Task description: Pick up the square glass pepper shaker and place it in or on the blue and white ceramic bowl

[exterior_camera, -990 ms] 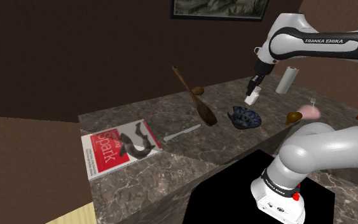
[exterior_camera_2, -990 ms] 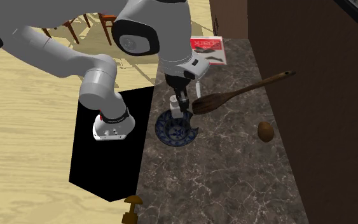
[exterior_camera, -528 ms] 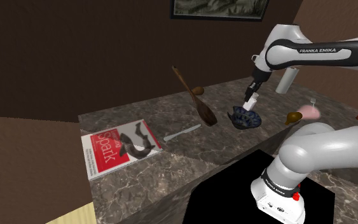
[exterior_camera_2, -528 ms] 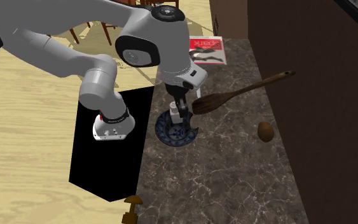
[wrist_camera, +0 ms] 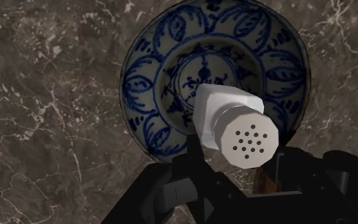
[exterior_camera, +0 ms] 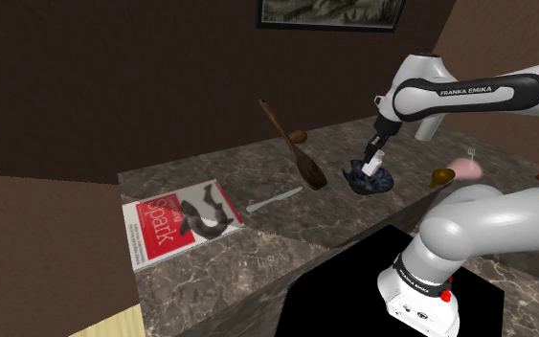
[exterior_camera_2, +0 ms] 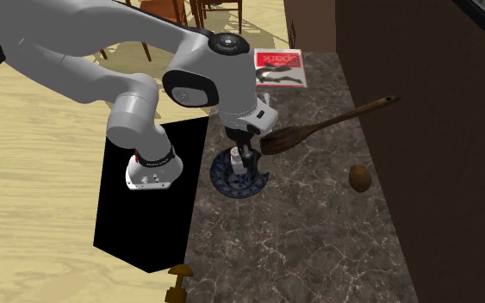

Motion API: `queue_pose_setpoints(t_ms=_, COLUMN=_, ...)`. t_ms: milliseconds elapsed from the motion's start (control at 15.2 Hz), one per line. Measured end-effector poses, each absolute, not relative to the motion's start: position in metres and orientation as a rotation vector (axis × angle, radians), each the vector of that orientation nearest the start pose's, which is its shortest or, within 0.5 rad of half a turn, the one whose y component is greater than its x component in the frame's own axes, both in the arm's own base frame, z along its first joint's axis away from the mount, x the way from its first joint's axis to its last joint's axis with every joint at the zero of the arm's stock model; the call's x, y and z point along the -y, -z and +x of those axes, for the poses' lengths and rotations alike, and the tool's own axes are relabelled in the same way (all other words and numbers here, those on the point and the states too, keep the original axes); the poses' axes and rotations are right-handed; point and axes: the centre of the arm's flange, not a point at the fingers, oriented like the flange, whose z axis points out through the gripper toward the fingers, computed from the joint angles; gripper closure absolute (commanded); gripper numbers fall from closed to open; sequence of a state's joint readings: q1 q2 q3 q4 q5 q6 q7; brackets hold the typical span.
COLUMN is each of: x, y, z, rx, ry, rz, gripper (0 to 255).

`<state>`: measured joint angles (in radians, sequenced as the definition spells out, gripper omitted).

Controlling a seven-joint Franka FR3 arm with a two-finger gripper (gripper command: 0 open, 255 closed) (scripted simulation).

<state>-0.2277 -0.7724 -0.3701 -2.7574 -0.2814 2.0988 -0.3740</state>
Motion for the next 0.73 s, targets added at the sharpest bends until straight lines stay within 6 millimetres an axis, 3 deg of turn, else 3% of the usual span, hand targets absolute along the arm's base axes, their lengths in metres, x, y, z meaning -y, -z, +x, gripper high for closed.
queue_pose_setpoints(t_ms=396, x=0.1900, y=-0.4226, z=0.2693, rx=-0.006, ry=0.141, rz=-3.173, gripper=255)
queue_pose_setpoints(t_ms=462, x=0.1900, y=-0.4226, z=0.2693, rx=-0.006, ry=0.141, rz=-3.173, gripper=0)
queue_pose_setpoints(t_ms=726, x=0.1900, y=-0.4226, z=0.2693, rx=-0.006, ry=0.141, rz=-3.173, gripper=0)
